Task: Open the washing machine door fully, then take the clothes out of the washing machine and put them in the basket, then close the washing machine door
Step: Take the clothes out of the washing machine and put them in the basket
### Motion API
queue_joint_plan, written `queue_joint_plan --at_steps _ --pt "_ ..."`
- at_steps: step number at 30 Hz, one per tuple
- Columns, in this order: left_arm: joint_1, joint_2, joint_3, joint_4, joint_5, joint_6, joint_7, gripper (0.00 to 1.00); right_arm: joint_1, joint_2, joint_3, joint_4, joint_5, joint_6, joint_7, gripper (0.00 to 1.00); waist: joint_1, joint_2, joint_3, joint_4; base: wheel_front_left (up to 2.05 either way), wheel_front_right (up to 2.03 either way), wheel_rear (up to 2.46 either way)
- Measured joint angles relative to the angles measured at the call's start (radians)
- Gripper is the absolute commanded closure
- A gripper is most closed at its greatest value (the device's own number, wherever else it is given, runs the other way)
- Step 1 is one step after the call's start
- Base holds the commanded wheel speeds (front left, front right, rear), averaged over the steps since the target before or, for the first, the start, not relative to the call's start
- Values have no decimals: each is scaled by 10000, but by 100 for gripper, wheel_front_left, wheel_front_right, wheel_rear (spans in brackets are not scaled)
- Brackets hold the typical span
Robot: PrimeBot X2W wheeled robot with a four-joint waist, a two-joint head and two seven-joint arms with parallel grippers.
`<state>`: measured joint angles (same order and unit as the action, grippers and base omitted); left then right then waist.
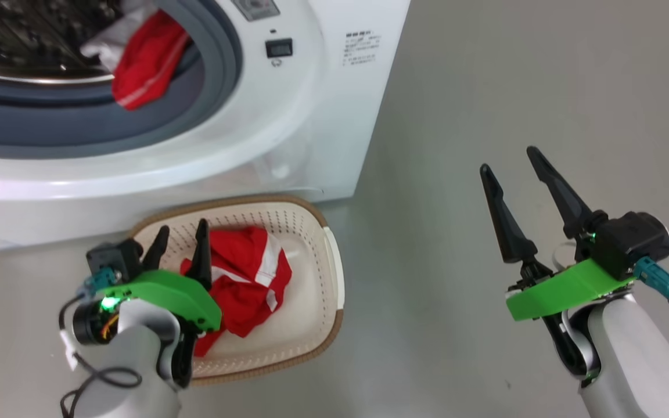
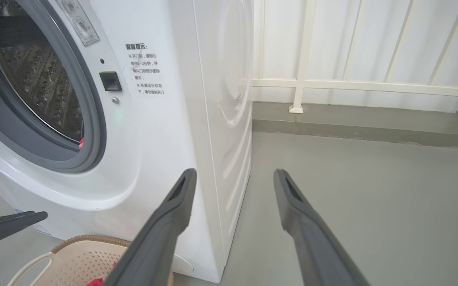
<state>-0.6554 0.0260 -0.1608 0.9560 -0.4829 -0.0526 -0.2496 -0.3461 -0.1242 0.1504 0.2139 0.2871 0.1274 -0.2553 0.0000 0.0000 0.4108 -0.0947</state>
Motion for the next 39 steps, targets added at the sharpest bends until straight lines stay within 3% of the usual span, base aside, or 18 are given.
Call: queue_joint_plan --at_steps 14,20,39 --pt "2259 201 1007 -3639 1087 96 -2 0 683 117 -447 155 -161 0 0 0 0 0 -1345 246 0 0 0" --pt "3083 255 1352 -4984 1605 360 -2 0 790 255 -740 144 -337 0 0 0 0 0 -1878 261 0 0 0" --pt "5406 460 1977 -7739 2362 462 -4 0 1655 401 -1095 -12 -508 0 0 0 0 0 -3028 60 0 0 0"
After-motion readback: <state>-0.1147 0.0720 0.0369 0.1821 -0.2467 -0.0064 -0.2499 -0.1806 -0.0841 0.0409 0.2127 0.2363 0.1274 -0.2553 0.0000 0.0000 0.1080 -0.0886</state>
